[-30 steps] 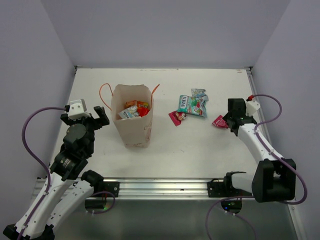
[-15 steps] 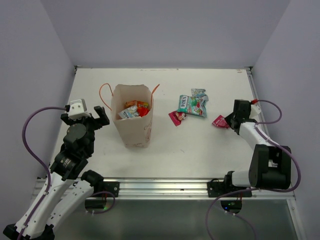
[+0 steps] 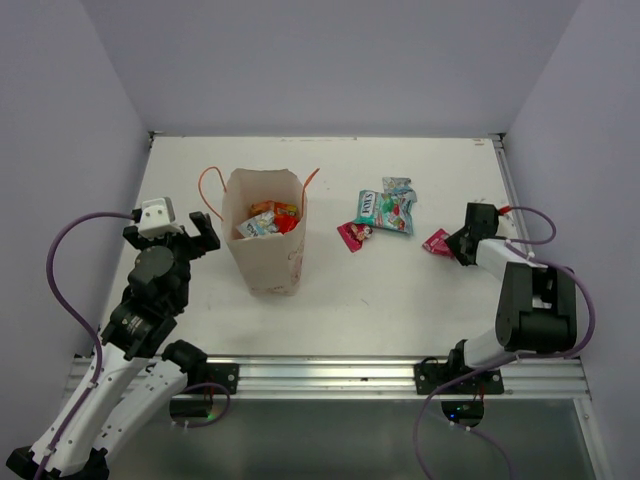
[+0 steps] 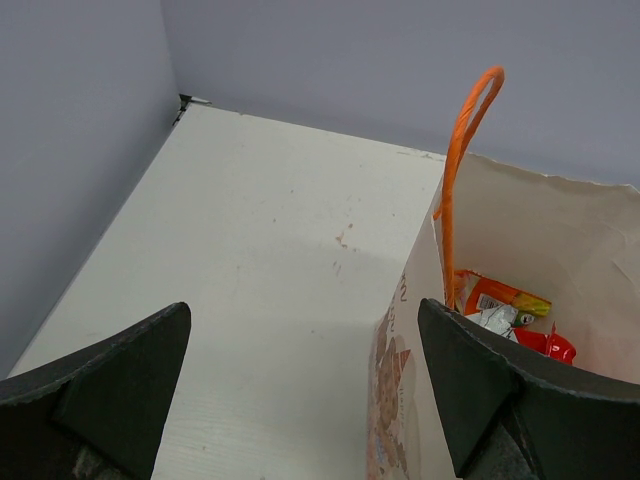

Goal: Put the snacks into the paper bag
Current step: Pick up the snack from the center of the board.

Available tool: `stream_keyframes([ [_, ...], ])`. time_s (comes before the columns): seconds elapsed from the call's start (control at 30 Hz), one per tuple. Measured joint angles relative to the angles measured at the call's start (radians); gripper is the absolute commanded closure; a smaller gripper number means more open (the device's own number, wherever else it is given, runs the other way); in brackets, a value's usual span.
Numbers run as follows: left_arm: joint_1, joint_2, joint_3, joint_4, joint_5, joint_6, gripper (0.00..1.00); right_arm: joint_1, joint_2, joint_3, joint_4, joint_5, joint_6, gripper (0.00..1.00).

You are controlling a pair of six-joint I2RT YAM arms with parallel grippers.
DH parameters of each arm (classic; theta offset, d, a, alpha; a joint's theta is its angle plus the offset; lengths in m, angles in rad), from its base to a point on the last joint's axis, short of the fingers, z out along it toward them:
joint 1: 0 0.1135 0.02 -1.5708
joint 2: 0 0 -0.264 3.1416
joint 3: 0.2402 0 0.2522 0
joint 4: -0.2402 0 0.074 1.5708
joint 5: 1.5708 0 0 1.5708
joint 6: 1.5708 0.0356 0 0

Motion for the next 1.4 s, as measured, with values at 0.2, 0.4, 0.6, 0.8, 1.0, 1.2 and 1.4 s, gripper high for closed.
stream_keyframes([
  [0.2,0.0,0.002,0.0,0.0,0.002,0.0,0.0,-0.001,0.023,0.0,0.026,-0.013,0.008,0.74],
  [0.4,0.0,0.003,0.0,0.0,0.007,0.0,0.0,-0.002,0.019,-0.01,0.048,-0.023,0.009,0.94],
  [0.6,0.0,0.003,0.0,0.0,0.007,0.0,0.0,-0.002,-0.026,-0.032,0.022,-0.021,0.003,1.0],
  [0.8,0.0,0.003,0.0,0.0,0.008,0.0,0.0,-0.001,-0.135,-0.053,-0.095,-0.003,-0.034,1.0],
  [1.0,0.0,0.003,0.0,0.0,0.008,0.0,0.0,-0.001,-0.284,-0.051,-0.174,0.018,-0.078,1.0],
  [1.2,0.0,0.003,0.0,0.0,0.007,0.0,0.0,0.0,-0.41,-0.012,-0.22,0.013,-0.114,1.0],
  [1.4,0.0,0.002,0.0,0.0,0.007,0.0,0.0,0.042,-0.545,0.031,-0.217,-0.044,-0.151,1.0],
])
